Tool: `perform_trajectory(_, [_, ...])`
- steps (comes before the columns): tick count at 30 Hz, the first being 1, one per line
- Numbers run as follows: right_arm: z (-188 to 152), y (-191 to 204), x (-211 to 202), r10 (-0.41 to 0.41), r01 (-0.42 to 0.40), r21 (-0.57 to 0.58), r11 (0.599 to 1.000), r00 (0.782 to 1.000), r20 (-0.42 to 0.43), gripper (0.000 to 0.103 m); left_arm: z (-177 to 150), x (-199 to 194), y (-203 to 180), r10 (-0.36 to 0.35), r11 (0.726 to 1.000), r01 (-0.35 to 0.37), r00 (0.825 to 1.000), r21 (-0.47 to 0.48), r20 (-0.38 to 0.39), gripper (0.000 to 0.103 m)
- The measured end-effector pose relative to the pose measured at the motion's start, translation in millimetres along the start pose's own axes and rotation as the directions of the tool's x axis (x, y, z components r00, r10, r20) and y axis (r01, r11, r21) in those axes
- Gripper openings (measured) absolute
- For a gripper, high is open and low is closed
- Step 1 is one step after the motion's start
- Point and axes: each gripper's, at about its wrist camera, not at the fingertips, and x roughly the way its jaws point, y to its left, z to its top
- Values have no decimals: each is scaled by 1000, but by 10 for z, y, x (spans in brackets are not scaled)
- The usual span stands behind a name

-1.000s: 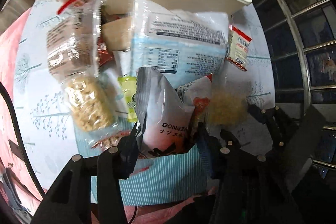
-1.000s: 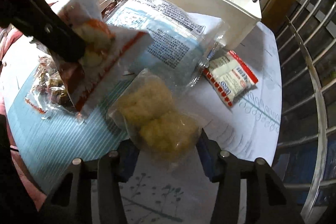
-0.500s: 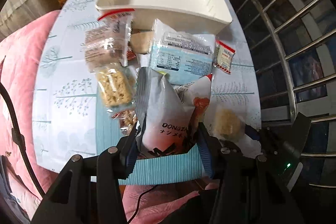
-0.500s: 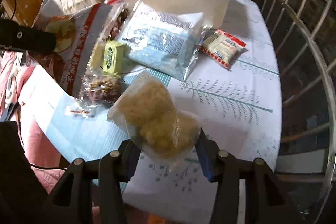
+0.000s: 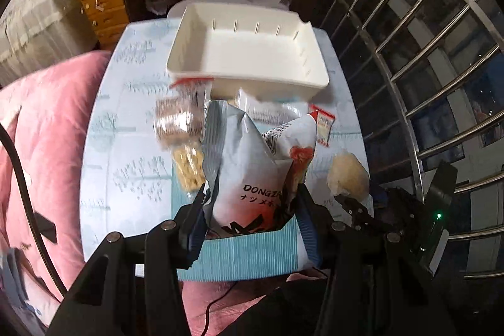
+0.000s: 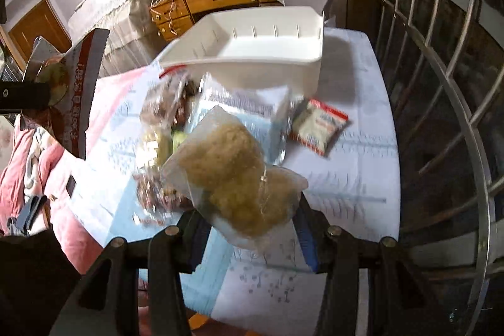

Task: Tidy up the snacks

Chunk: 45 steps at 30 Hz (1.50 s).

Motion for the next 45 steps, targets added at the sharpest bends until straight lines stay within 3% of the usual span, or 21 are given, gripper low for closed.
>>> perform_trajectory(11, [945,99,-43,19,-19,-4,1000,994,106,49,831,-69,86,-33,998,30,998,60,46,51])
perform_trajectory(21, [1730,24,263,36,-49,110,993,993,110,49,1676,313,431,-85,995,86,996,52,-11,51])
perform_trajectory(30, [2146,-43,603,16,-34,206,978,996,90,50,2184,718,694,-152,988,152,988,38,0,54])
perform_trajectory(32, [2197,-40,690,-5,-10,219,976,998,68,59,2264,827,770,-177,984,177,984,3,9,82])
perform_trajectory(34, [2204,-27,766,-31,22,220,975,999,33,69,2287,905,817,-191,981,191,981,-15,9,84])
perform_trajectory(40, [2138,36,849,-48,50,230,972,999,-16,73,2238,1072,869,-191,982,190,981,-25,-39,84])
perform_trajectory(45, [1976,43,780,-48,58,267,962,998,-45,73,2020,1023,888,-199,979,198,979,-49,-32,84])
